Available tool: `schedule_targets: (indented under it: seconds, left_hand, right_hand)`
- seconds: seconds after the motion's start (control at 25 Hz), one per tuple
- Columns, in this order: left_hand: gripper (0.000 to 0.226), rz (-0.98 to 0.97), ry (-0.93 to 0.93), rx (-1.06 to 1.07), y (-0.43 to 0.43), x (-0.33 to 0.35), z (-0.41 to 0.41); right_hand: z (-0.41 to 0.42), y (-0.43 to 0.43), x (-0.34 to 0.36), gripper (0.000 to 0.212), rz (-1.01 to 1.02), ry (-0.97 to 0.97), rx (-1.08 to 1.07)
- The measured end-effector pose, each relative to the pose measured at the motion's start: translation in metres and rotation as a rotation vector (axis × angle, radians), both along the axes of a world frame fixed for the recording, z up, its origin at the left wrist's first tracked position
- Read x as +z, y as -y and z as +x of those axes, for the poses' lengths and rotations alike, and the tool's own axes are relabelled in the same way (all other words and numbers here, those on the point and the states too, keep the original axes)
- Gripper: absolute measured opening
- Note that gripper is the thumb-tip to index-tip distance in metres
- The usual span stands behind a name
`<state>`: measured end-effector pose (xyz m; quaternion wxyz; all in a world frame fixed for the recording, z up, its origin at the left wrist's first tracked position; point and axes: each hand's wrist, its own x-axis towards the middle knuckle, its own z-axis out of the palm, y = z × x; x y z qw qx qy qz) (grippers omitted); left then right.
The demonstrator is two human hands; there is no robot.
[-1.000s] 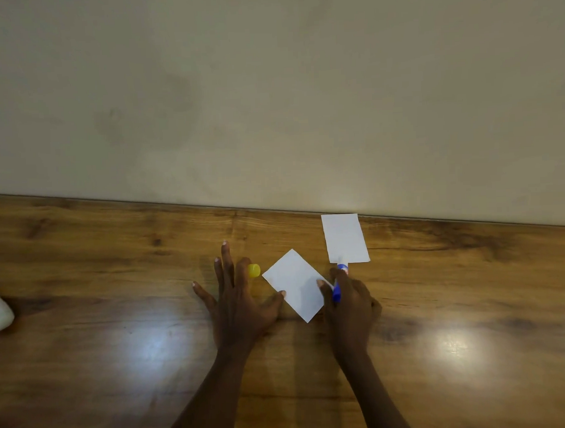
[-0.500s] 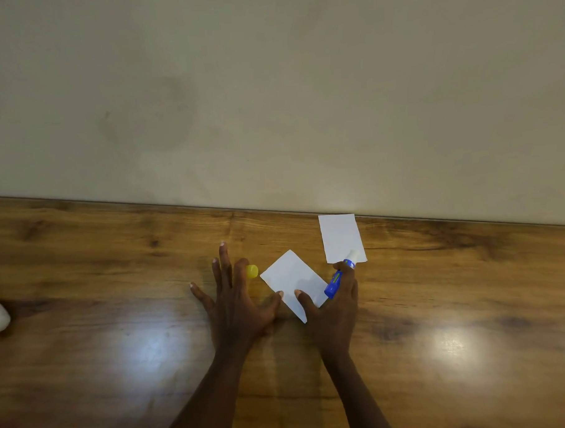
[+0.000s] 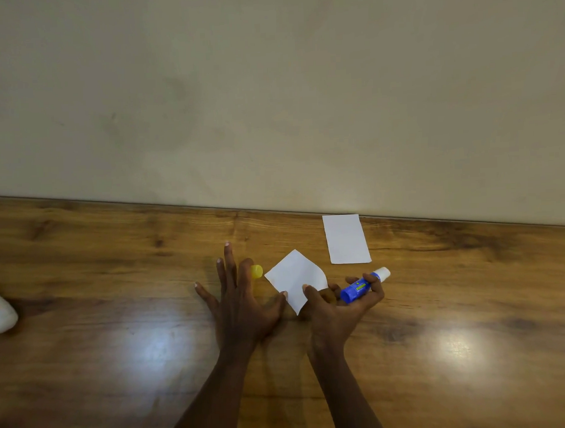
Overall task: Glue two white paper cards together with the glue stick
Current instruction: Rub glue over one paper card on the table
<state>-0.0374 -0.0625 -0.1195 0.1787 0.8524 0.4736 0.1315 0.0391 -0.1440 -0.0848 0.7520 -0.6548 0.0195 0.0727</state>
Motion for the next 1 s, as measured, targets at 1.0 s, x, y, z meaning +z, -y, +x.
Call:
schedule_targets:
  seconds: [1.0]
  left_hand:
    - [0.073,-0.031,0.144,0.013,0.002,0.004,-0.002]
  right_hand:
    - [0.073,-0.007,0.021,0.064,-0.418,0.456,0.801]
